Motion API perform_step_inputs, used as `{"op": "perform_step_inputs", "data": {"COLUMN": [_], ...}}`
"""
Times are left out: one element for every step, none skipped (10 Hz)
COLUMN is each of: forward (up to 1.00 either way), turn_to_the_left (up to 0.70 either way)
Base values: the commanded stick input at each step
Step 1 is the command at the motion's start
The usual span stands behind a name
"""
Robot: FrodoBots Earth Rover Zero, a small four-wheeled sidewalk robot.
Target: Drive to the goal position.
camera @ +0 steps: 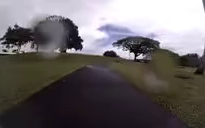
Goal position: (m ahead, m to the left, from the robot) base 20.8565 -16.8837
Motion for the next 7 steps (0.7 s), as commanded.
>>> {"op": "perform_step_inputs", "data": {"forward": [0.85, 0.85, 0.85, 0.85, 0.85, 0.85, 0.85], "turn_to_the_left": [0.25, 0.3, 0.34, 0.19, 0.03, 0.0, 0.0]}}
